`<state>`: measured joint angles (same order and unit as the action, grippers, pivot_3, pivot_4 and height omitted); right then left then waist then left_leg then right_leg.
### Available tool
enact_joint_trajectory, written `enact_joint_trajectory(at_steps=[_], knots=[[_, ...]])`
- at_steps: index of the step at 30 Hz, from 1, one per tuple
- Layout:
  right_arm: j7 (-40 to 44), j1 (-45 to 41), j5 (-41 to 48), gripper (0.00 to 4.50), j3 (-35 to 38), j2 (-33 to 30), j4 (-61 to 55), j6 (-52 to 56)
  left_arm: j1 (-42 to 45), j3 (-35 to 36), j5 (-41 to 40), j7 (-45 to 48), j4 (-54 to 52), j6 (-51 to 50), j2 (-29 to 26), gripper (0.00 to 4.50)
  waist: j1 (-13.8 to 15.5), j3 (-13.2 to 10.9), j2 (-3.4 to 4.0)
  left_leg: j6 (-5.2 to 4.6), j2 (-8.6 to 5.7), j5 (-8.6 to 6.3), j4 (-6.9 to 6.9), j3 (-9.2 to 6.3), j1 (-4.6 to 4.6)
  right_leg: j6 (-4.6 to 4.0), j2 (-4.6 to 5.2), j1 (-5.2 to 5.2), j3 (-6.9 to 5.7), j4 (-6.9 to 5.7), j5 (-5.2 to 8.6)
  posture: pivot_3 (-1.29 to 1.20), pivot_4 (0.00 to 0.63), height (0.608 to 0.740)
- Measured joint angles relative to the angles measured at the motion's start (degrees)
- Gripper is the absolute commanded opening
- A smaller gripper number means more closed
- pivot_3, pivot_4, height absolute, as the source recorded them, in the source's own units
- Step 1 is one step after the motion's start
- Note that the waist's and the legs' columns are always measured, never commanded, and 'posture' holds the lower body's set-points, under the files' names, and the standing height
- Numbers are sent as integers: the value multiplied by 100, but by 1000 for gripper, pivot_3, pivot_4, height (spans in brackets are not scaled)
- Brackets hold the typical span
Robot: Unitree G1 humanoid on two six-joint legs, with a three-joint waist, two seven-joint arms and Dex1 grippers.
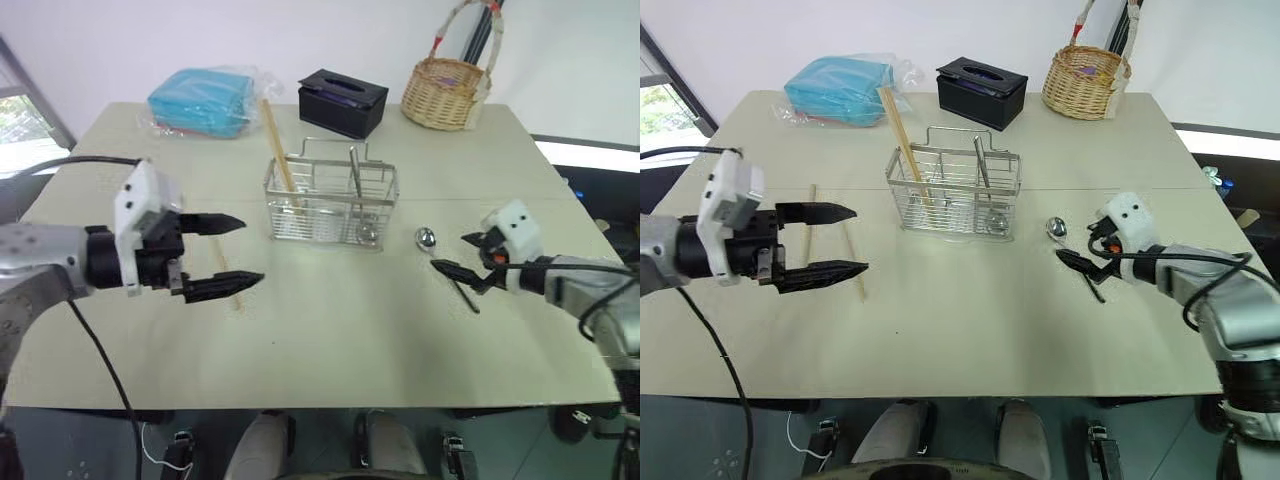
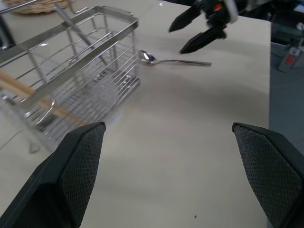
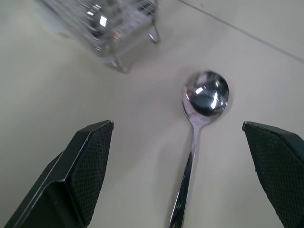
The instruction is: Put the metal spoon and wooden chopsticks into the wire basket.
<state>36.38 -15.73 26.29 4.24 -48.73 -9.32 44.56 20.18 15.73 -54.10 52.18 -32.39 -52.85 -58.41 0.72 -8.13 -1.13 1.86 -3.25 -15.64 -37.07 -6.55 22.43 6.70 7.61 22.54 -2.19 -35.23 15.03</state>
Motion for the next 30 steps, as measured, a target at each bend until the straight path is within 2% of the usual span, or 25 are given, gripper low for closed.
enact_joint_trajectory(at_steps=[13,14,16,23,30], knots=[[-413,-750,-693,4463,-440,970,1356,165,501,-577,10,142,117,4,8,4500,-16,-1,2,-1,-4,1,0,2,-2,2,-10,3,0,-10,-2,0,150,661],[-419,-770,-720,3976,-453,1001,1379,159,523,-588,9,140,121,-3,7,4500,-14,-1,2,-1,-4,1,0,1,-3,3,-11,3,1,-10,-2,0,150,661],[-432,-823,-780,3320,-454,1083,1447,146,600,-606,10,124,147,-15,12,4500,-13,2,-3,-1,-3,1,-1,-2,-6,3,-17,0,0,-14,-2,0,150,661],[-454,-841,-820,15,-381,1271,1471,144,837,-615,14,13,282,-34,42,4500,-51,3,-5,-1,2,1,-1,-4,-11,3,-30,1,4,-21,-2,0,150,661],[-519,-838,-837,15,-326,1341,1456,179,950,-674,73,-12,361,-26,93,4500,-60,3,-6,-1,3,1,-2,-3,-12,3,-32,0,9,-23,-2,0,150,661]])
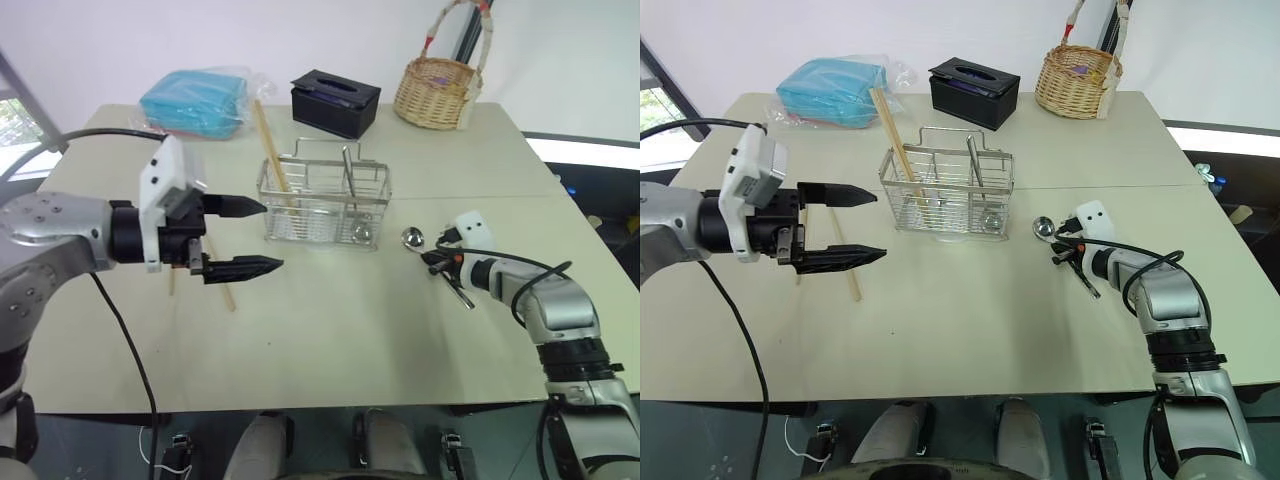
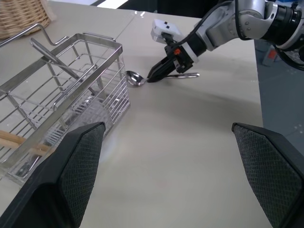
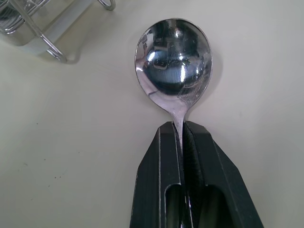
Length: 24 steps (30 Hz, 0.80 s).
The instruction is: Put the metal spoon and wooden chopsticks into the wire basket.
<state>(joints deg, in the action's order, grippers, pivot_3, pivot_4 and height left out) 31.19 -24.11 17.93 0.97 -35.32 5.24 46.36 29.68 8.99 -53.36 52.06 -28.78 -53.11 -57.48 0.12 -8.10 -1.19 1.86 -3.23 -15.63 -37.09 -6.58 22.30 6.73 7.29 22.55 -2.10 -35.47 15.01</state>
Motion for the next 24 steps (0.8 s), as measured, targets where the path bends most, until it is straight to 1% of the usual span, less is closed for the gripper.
enact_joint_trajectory(at_steps=[2,5,7,9,12,15,16,17,19,20,24], knots=[[-32,62,-8,15,44,6,-115,-21,16,-41,68,-23,81,23,41,4500,4,-1,1,0,0,0,0,0,0,0,0,1,1,-2,0,0,150,661],[16,132,148,15,314,7,-485,-75,41,-41,199,-80,173,110,100,4500,9,-5,9,0,0,0,0,1,2,5,0,4,4,-3,-3,0,150,661],[140,121,360,15,571,-39,-962,-89,51,-39,284,-146,236,178,170,4500,9,-10,16,0,0,0,2,1,2,15,-1,4,5,-2,-8,0,150,661],[339,67,670,15,823,-223,-1538,-34,62,-32,359,-206,312,247,198,4500,14,-10,16,0,0,0,3,0,3,17,-2,5,5,-1,-9,0,150,661],[377,-587,1663,15,1405,-110,-2126,498,211,-29,423,-232,428,268,207,4500,-14,-14,17,0,4,0,2,-1,3,17,-5,7,7,-1,-9,0,150,661],[124,-1535,2260,15,1691,160,-2303,701,360,-30,476,-223,545,341,233,4500,-55,-12,14,0,5,0,3,-5,-1,11,-8,4,7,-4,-6,0,150,661],[-67,-1970,2326,15,1688,388,-2202,687,424,-34,549,-220,631,381,246,4500,-74,-8,6,0,4,0,2,-7,-5,11,-12,2,7,-7,-6,0,150,661],[-132,-2109,2330,15,1673,475,-2158,665,454,-38,567,-222,659,391,264,4500,-78,-7,5,0,4,0,2,-7,-5,11,-12,3,7,-8,-7,0,150,661],[-410,-2555,2244,15,1491,910,-1814,457,500,-37,654,-229,744,418,280,4500,-96,-6,4,0,3,0,2,-4,-5,15,-12,9,12,-15,-10,0,150,661],[-517,-2681,2141,15,1345,1134,-1644,308,522,-39,663,-242,756,421,305,4500,-102,-5,2,0,3,1,3,-1,-3,16,-12,18,18,-24,-10,0,150,661],[-787,-2720,1682,15,792,1801,-965,-242,543,-26,659,-357,720,416,356,4500,-92,-2,-4,2,0,2,4,-1,11,20,-7,61,27,-71,-12,0,150,661]])
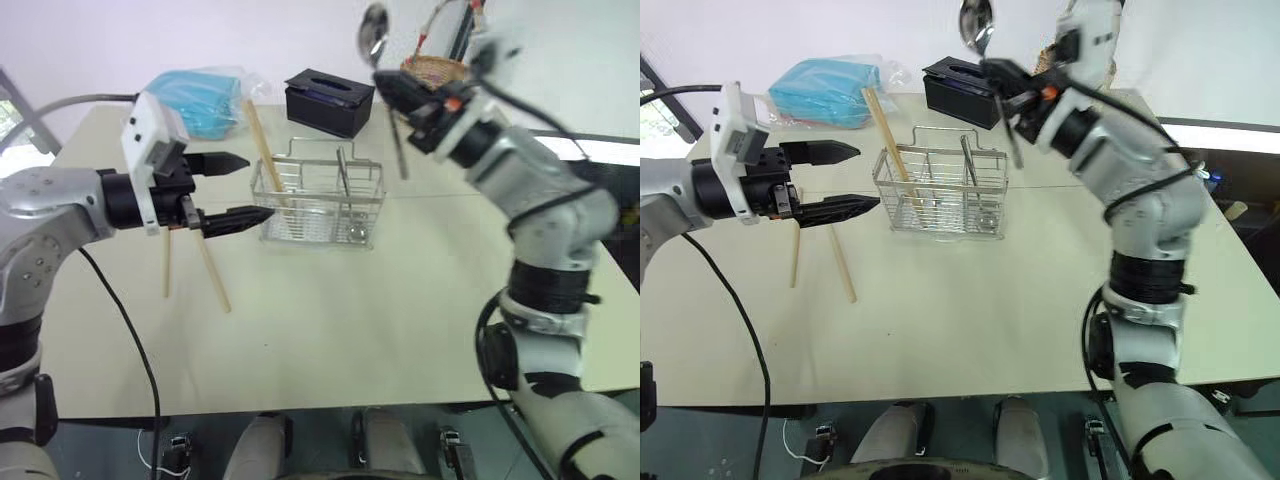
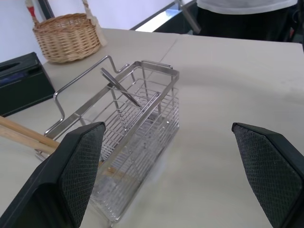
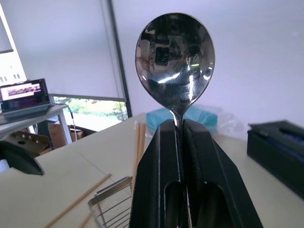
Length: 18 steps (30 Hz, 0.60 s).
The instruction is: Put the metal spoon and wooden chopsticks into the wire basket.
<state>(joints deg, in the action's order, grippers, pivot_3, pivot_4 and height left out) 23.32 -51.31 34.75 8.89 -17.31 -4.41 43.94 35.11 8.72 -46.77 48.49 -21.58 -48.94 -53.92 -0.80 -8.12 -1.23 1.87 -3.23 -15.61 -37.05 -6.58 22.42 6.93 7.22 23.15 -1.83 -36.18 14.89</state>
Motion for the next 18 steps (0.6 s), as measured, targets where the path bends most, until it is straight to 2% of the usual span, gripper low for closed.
enact_joint_trajectory(at_steps=[7,16,18], knots=[[-345,-55,-742,15,-248,911,1018,-1506,-238,324,-35,-232,-265,-89,-18,4500,-30,-1,2,8,-3,5,2,1,-3,1,-7,17,5,-4,-1,0,150,661],[-160,120,-1156,15,-338,1201,1646,-2770,-419,774,-272,-579,-557,-349,-104,4500,-33,-3,5,13,-2,8,0,-4,-11,-5,-21,15,7,-7,-4,0,150,661],[-117,227,-1183,723,-338,1231,1754,-2891,-417,786,-278,-635,-556,-365,-104,4500,-34,-3,4,16,0,9,-1,-5,-12,-12,-26,16,8,-8,-8,0,150,661]])
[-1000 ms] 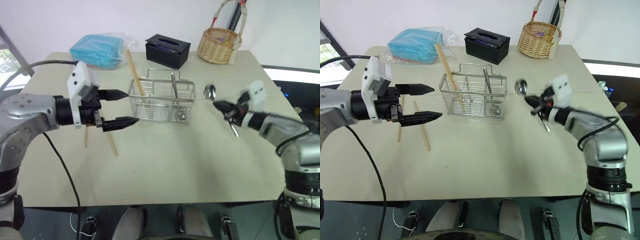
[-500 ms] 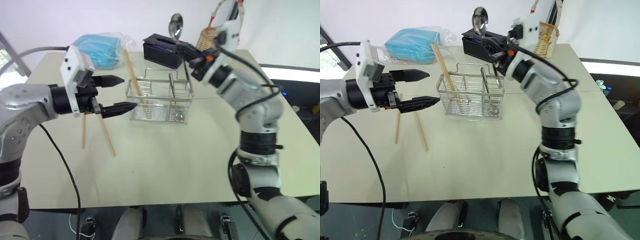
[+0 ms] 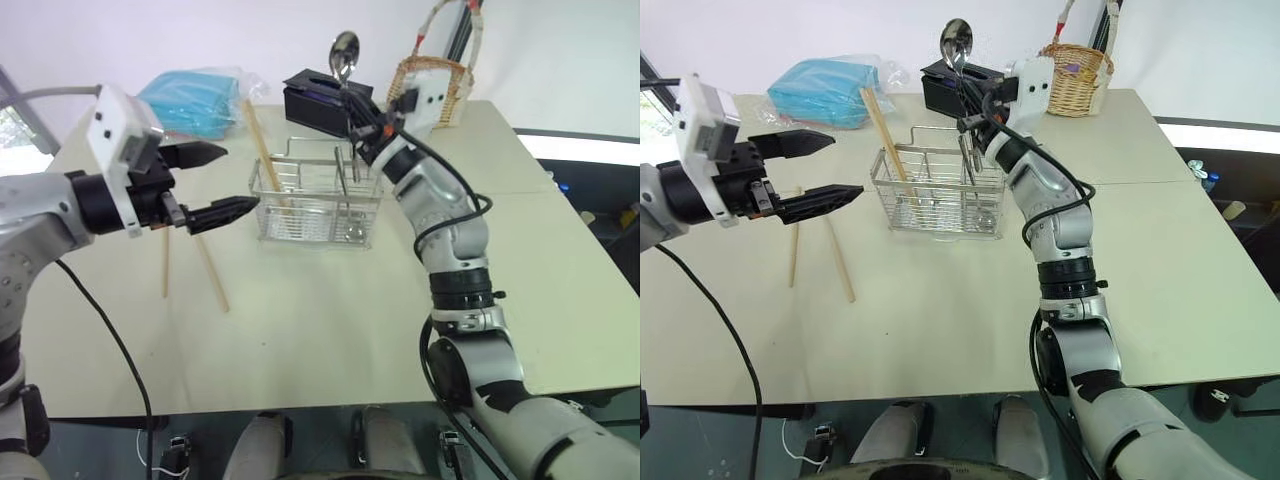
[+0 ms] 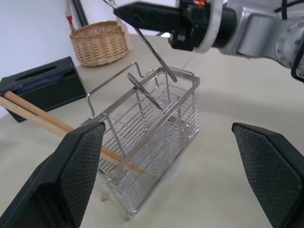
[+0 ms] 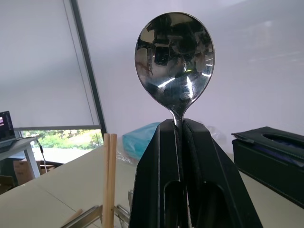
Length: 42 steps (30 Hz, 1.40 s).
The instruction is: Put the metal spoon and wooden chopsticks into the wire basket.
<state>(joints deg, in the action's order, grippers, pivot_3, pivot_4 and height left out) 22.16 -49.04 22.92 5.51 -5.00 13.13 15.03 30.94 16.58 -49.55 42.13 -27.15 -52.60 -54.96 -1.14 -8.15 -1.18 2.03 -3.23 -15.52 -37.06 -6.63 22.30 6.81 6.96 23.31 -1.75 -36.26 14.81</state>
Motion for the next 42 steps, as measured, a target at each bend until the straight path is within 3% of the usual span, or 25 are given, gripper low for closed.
enact_joint_trajectory(at_steps=[2,8,16,23,28,33,42], knots=[[-14,119,-8,1416,30,41,23,-73,31,0,-23,-40,7,-47,1,4500,0,0,0,1,3,1,0,-1,0,-4,-5,0,0,0,-2,0,150,661],[-171,186,-7,4467,158,0,-7,-84,92,-3,-36,-123,167,-43,23,4500,-3,0,1,3,4,2,0,-1,0,-9,-8,2,3,0,-6,0,150,661],[3,201,319,4467,403,-775,-754,600,83,79,72,-460,469,35,244,4500,12,2,-3,3,3,1,1,1,1,-9,-8,-8,7,3,-6,0,150,661],[1671,430,1958,4467,771,-2955,-2451,2436,179,910,496,-1965,1578,-314,441,4500,36,7,-12,-3,8,-1,8,-3,1,-8,-12,-25,1,9,-5,0,150,661],[2340,1655,2746,4467,899,-3681,-3435,3184,710,742,1369,-3360,2990,-1243,641,4500,63,12,-28,-3,6,-2,-5,-2,-9,-5,-8,-50,1,17,-4,0,150,661],[2504,2687,3061,4467,854,-3888,-4222,3427,1093,37,2034,-3672,3967,-1468,1060,4500,131,10,-50,0,6,-2,-6,-1,-6,-4,-2,-45,2,18,-5,0,150,661],[1714,3544,3389,4467,932,-3757,-4763,3542,1517,-599,2783,-3476,5532,-1175,1629,4500,190,12,-61,2,8,-1,-2,1,10,-4,19,-23,2,16,-6,0,150,661]])
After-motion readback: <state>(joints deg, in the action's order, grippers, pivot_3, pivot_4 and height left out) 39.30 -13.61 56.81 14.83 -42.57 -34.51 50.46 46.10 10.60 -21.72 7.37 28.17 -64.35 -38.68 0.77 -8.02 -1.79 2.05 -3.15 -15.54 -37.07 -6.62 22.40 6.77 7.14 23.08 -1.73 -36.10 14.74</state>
